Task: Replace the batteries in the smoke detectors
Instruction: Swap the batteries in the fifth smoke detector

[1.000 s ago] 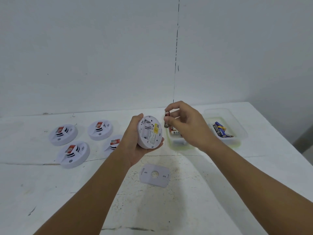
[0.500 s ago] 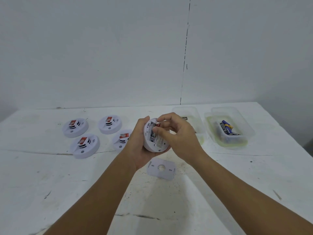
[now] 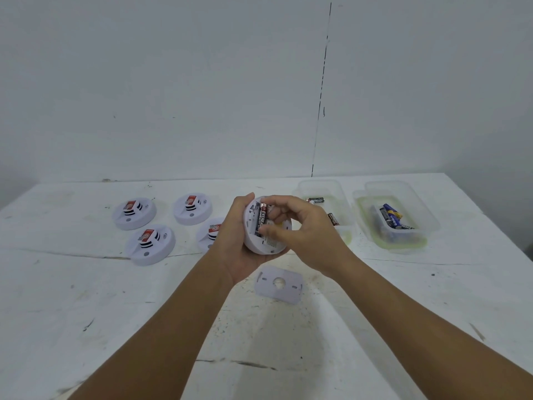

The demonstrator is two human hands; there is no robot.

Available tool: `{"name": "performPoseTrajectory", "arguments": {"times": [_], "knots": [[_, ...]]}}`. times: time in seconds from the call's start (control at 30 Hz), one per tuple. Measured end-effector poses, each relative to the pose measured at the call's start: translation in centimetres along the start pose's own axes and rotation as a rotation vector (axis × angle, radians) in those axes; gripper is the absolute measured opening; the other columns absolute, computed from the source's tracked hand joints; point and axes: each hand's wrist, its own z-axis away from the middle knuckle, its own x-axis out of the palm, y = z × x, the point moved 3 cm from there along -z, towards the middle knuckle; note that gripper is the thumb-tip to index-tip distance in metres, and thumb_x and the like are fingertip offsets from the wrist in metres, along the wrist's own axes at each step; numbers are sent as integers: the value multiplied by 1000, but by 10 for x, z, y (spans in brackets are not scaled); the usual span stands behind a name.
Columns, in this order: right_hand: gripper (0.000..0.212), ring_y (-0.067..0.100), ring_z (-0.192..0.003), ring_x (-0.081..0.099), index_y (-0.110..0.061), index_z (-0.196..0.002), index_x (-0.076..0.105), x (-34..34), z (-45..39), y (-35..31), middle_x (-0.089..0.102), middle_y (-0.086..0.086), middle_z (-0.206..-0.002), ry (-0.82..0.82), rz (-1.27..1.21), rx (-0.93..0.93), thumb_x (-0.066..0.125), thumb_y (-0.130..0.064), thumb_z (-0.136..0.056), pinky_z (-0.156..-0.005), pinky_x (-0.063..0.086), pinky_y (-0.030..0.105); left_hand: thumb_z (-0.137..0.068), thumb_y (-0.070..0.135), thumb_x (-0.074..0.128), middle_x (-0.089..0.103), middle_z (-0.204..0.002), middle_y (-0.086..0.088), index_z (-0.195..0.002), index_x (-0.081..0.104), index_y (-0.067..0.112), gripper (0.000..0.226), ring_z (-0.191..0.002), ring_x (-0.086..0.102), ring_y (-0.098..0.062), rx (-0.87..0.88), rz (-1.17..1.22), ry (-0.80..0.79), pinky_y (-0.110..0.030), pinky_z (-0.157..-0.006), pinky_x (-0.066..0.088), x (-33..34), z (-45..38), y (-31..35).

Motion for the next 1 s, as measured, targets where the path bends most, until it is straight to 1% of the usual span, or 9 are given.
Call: {"name": "performPoseTrajectory", "arguments": {"times": [0.1,0.23,0.37,0.47,0.63,0.73,0.83,0.93,1.0], "knots": [[41,12,-95,66,-31,-116,75,-2,0,1,71,-5,-97,7,-18,18,88,-15,-81,-92,53,23,-98,52,55,68,-119,-14,-113,73,17,43,-113,62,-30,-13,4,-11,-56,-110,44,0,-2,-1],[42,14,-93,66,-29,-111,76,-4,-1,3,70,-7,-94,39,-38,34,93,-19,-75,-92,56,31,-98,52,55,70,-118,-12,-104,78,19,41,-112,62,-30,-27,10,-22,-55,-108,46,1,-3,-1],[45,13,-86,63,-27,-105,76,-6,-5,3,67,-3,-91,48,-68,54,98,-18,-66,-89,57,38,-97,52,56,68,-122,-10,-114,74,22,38,-115,60,-32,-31,20,-42,-56,-110,43,3,-4,0],[47,11,-83,60,-26,-101,75,-6,-8,4,65,-5,-87,46,-76,59,100,-18,-62,-84,56,37,-97,51,56,67,-124,-10,-117,71,22,39,-118,58,-32,-36,28,-50,-55,-110,43,4,-3,0],[47,10,-81,59,-27,-99,76,-6,-9,7,65,-9,-87,50,-66,73,101,-18,-60,-80,56,30,-98,50,55,65,-124,-11,-117,70,20,38,-116,58,-31,-57,30,-51,-52,-104,47,4,-2,-1],[47,10,-81,60,-28,-99,76,-6,-8,7,65,-11,-89,56,-47,72,101,-23,-60,-81,56,33,-98,49,55,66,-124,-11,-117,71,20,39,-117,58,-32,-60,40,-47,-53,-108,44,4,-1,-1],[48,11,-80,60,-31,-98,75,-5,-8,6,66,-10,-95,80,-30,73,101,-27,-59,-81,58,37,-98,49,55,68,-120,-11,-116,71,20,38,-117,59,-32,-58,47,-45,-52,-106,46,4,0,0],[49,13,-78,60,-32,-94,72,-4,-8,3,65,-8,-96,93,-19,85,101,-32,-56,-78,59,41,-99,49,55,70,-116,-10,-114,72,20,38,-111,63,-31,-63,40,-46,-51,-99,51,3,0,0],[48,10,-71,56,-31,-91,69,-4,-9,0,63,-9,-90,96,2,102,102,-31,-56,-69,56,36,-99,49,55,72,-112,-10,-108,75,18,38,-102,68,-30,-86,22,-44,-49,-94,54,4,0,-1]]}}
